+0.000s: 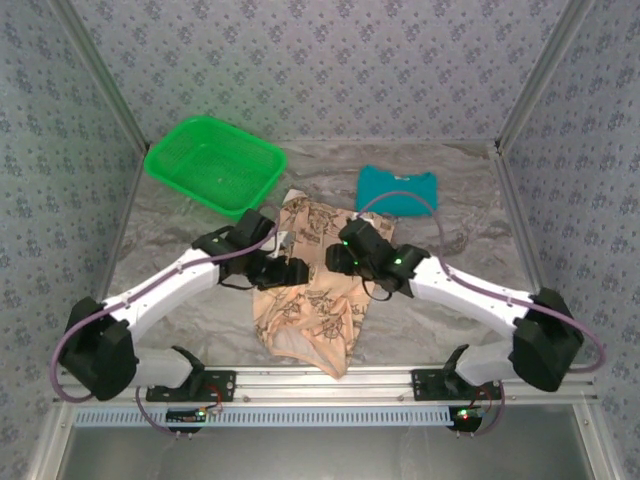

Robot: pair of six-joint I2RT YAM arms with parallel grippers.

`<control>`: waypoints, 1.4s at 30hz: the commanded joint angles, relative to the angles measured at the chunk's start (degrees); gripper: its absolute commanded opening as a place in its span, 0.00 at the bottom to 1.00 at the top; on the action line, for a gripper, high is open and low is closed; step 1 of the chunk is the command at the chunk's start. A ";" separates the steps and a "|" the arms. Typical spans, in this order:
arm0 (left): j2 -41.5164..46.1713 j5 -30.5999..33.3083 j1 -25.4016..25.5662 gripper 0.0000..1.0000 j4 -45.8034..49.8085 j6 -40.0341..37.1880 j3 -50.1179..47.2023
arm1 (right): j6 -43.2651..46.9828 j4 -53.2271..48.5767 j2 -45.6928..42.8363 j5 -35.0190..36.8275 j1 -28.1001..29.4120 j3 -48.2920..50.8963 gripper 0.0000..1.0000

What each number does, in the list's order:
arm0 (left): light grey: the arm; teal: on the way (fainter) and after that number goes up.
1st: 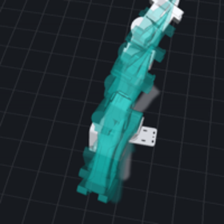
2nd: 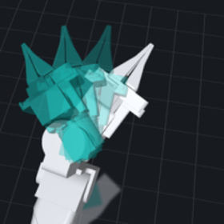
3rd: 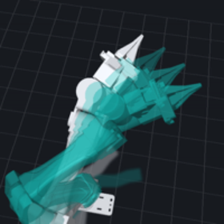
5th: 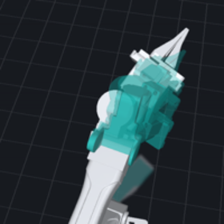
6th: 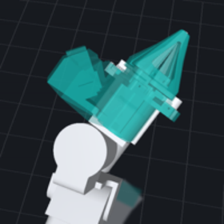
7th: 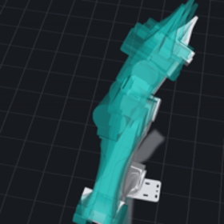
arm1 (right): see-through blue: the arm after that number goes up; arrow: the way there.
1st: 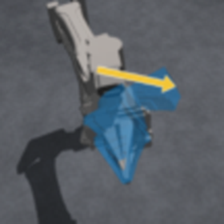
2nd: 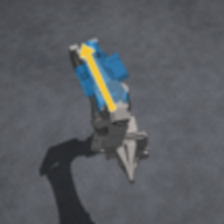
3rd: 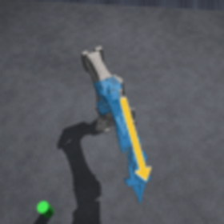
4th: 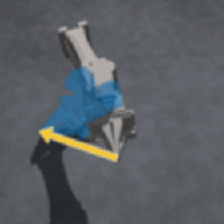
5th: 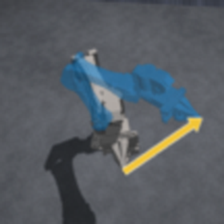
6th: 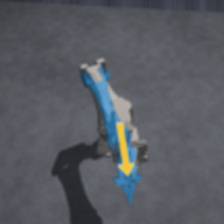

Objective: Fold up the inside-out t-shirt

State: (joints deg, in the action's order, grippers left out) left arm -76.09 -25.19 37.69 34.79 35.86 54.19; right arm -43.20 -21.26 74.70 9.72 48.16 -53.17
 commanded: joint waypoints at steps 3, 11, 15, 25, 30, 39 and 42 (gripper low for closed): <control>-2.63 3.63 1.00 0.37 3.73 -0.82 1.22 | 1.84 -8.00 -12.09 -8.18 -6.24 7.42 0.57; 7.09 -5.65 -1.94 0.00 1.03 1.21 -3.16 | 13.15 -12.55 -14.61 -21.89 -7.12 5.73 0.57; 12.42 -5.68 -6.45 0.00 0.59 1.77 -4.49 | 13.76 -10.90 -12.25 -21.32 -7.94 3.89 0.57; 26.76 -9.04 -13.00 0.00 0.19 5.09 -14.25 | 11.98 -8.37 7.42 -16.66 -1.54 -5.17 0.53; 27.88 -11.79 -13.89 0.00 -1.16 5.66 -18.31 | 9.72 -5.30 12.03 -18.09 -0.07 -5.27 0.17; 23.29 -11.15 -13.14 0.27 -5.33 5.57 -19.13 | 9.19 -5.01 14.41 -20.39 9.89 -4.66 0.50; 18.47 -10.73 -11.85 0.31 -7.87 4.87 -18.40 | 8.72 -1.54 19.61 -17.63 10.66 -6.12 0.46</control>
State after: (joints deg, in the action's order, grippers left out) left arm -54.59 -36.16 24.88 29.93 41.54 35.07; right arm -33.54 -25.52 90.06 -10.00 58.74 -58.06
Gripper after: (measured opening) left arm 0.304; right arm 0.468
